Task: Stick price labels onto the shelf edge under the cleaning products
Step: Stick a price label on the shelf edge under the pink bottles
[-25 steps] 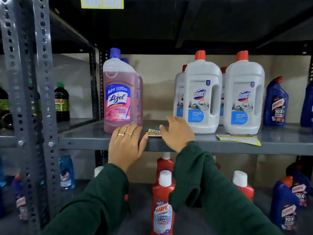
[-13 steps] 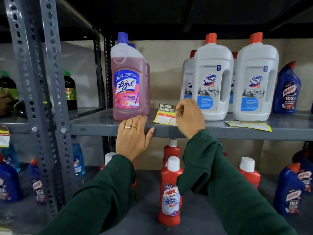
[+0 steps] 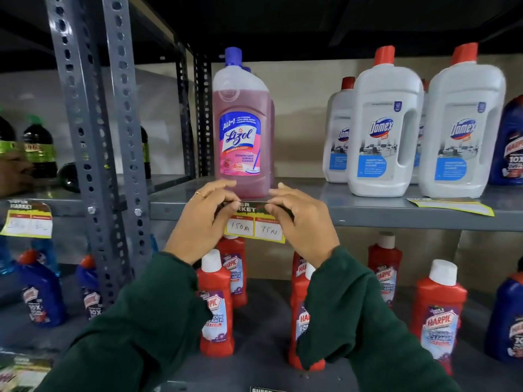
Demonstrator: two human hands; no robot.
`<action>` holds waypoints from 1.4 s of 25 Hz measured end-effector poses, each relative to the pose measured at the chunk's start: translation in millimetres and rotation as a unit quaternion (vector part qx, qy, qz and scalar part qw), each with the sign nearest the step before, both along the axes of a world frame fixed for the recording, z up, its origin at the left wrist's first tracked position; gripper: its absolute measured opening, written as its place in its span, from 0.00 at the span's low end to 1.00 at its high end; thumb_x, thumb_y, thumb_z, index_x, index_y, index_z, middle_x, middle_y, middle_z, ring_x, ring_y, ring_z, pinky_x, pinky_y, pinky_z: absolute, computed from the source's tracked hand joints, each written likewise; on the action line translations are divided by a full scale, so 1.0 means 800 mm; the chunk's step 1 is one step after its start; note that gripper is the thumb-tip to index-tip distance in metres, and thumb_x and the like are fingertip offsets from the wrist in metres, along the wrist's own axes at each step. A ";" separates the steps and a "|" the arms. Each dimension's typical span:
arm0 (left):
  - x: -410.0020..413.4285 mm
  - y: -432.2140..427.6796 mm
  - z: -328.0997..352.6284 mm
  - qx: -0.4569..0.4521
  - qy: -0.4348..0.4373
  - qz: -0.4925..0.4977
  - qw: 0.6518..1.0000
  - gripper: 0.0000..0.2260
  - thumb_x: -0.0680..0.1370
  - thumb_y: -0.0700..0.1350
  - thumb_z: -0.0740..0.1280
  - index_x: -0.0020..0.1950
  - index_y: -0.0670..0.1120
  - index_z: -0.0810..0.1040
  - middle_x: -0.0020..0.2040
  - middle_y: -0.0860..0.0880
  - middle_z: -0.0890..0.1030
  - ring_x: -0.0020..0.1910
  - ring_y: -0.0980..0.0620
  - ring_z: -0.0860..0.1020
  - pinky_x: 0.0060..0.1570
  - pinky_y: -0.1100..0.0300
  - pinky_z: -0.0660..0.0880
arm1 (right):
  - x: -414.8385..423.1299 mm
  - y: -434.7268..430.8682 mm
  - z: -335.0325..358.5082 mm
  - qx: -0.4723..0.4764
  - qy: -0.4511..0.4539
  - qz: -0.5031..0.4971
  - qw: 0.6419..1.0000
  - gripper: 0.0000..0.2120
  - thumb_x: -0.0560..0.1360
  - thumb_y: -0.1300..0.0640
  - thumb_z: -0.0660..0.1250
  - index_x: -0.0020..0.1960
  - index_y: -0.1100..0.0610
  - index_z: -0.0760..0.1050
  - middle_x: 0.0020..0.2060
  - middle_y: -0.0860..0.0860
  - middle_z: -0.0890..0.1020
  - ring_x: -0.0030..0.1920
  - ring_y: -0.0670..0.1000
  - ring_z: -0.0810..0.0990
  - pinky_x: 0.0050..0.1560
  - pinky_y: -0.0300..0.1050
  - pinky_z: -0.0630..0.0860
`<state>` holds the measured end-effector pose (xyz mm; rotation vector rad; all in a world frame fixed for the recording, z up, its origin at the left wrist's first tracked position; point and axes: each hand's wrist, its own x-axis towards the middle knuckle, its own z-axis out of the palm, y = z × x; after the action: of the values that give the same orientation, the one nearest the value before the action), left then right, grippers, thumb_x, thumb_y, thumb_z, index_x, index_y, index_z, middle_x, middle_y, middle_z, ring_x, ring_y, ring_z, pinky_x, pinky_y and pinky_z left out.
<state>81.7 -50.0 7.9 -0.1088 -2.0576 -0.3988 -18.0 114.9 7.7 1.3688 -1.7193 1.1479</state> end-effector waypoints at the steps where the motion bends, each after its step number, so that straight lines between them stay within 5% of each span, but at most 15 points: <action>1: 0.005 -0.006 -0.003 0.006 -0.017 0.006 1.000 0.03 0.77 0.42 0.66 0.44 0.44 0.78 0.60 0.47 0.76 0.62 0.49 0.69 0.61 0.50 0.66 | 0.002 -0.005 -0.003 0.007 -0.009 -0.004 1.000 0.02 0.71 0.64 0.69 0.42 0.62 0.80 0.51 0.59 0.83 0.59 0.55 0.76 0.63 0.50 0.70; 7: 0.003 -0.020 -0.031 0.020 -0.003 0.000 1.000 0.06 0.73 0.47 0.70 0.40 0.45 0.81 0.58 0.54 0.75 0.65 0.51 0.67 0.68 0.52 0.52 | 0.010 -0.021 -0.013 0.040 -0.052 -0.077 0.995 0.05 0.69 0.62 0.71 0.34 0.61 0.80 0.51 0.56 0.82 0.59 0.53 0.76 0.68 0.55 0.65; 11: -0.008 -0.022 -0.038 0.004 0.048 0.007 0.999 0.14 0.71 0.54 0.65 0.40 0.44 0.82 0.56 0.55 0.76 0.60 0.56 0.70 0.68 0.53 0.55 | 0.013 -0.026 -0.016 0.045 -0.062 -0.116 0.990 0.06 0.68 0.62 0.72 0.33 0.61 0.79 0.52 0.54 0.80 0.60 0.54 0.75 0.60 0.53 0.72; 15: -0.013 -0.021 -0.039 0.003 0.066 0.023 0.998 0.10 0.71 0.49 0.68 0.40 0.43 0.82 0.53 0.51 0.80 0.57 0.55 0.72 0.67 0.54 0.57 | 0.018 -0.027 -0.015 0.035 -0.059 -0.132 0.989 0.06 0.68 0.61 0.72 0.33 0.61 0.79 0.50 0.53 0.80 0.54 0.52 0.77 0.49 0.56 0.77; 24: -0.017 -0.002 -0.028 0.069 0.109 0.057 0.990 0.05 0.72 0.46 0.68 0.40 0.45 0.79 0.41 0.53 0.80 0.46 0.51 0.76 0.54 0.40 0.71 | 0.022 -0.030 -0.005 -0.044 -0.065 -0.148 0.986 0.05 0.69 0.60 0.71 0.36 0.59 0.79 0.39 0.54 0.85 0.43 0.53 0.82 0.43 0.51 0.79; 27: -0.027 -0.005 -0.029 0.069 0.125 0.063 0.988 0.06 0.73 0.47 0.67 0.40 0.45 0.79 0.41 0.50 0.82 0.44 0.49 0.78 0.52 0.43 0.71 | 0.023 -0.033 -0.010 -0.062 -0.055 -0.142 0.986 0.02 0.70 0.61 0.71 0.39 0.60 0.80 0.40 0.56 0.85 0.43 0.54 0.82 0.43 0.53 0.80; 31: -0.034 -0.001 -0.031 0.077 0.132 0.094 0.984 0.08 0.73 0.48 0.65 0.47 0.46 0.79 0.45 0.49 0.83 0.50 0.46 0.75 0.59 0.58 0.59 | 0.021 -0.034 -0.014 -0.029 -0.074 -0.133 0.988 0.16 0.71 0.59 0.70 0.57 0.57 0.73 0.54 0.58 0.80 0.56 0.57 0.76 0.56 0.58 0.76; 33: -0.036 0.005 -0.032 0.034 0.117 0.119 0.985 0.12 0.74 0.51 0.60 0.49 0.48 0.82 0.49 0.50 0.83 0.54 0.49 0.74 0.59 0.58 0.55 | 0.014 -0.030 -0.007 0.020 -0.096 -0.147 0.984 0.26 0.71 0.50 0.69 0.65 0.53 0.65 0.65 0.57 0.72 0.69 0.55 0.64 0.69 0.55 0.61; 35: -0.039 0.007 -0.029 0.010 0.110 0.133 0.985 0.14 0.75 0.53 0.59 0.48 0.51 0.83 0.51 0.52 0.83 0.56 0.50 0.74 0.59 0.53 0.55 | 0.006 -0.030 -0.003 0.074 -0.059 -0.214 0.972 0.25 0.71 0.40 0.64 0.62 0.54 0.70 0.64 0.58 0.73 0.70 0.53 0.62 0.72 0.54 0.50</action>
<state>50.2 -44.1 -15.7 0.1290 -1.8200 -0.2310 -13.1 91.1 5.1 0.9555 -2.0929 0.8848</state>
